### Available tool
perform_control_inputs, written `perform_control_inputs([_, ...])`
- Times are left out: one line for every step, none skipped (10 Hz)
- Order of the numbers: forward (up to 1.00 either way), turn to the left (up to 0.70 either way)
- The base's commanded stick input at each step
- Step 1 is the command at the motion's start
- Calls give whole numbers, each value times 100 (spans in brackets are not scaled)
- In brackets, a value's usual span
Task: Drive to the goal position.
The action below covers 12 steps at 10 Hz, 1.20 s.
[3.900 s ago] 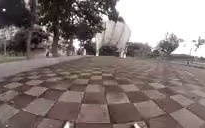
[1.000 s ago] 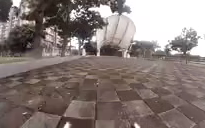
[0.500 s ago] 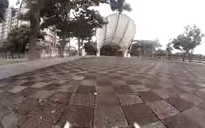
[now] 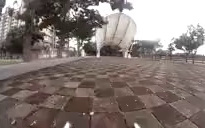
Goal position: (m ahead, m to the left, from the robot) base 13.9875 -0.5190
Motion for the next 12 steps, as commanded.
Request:
perform_control_inputs([100, 0])
perform_control_inputs([100, 0])
perform_control_inputs([100, 0])
perform_control_inputs([100, 0])
perform_control_inputs([100, 0])
perform_control_inputs([100, 0])
perform_control_inputs([100, 0])
perform_control_inputs([100, 0])
perform_control_inputs([100, 0])
perform_control_inputs([100, 0])
perform_control_inputs([100, 0])
perform_control_inputs([100, 0])
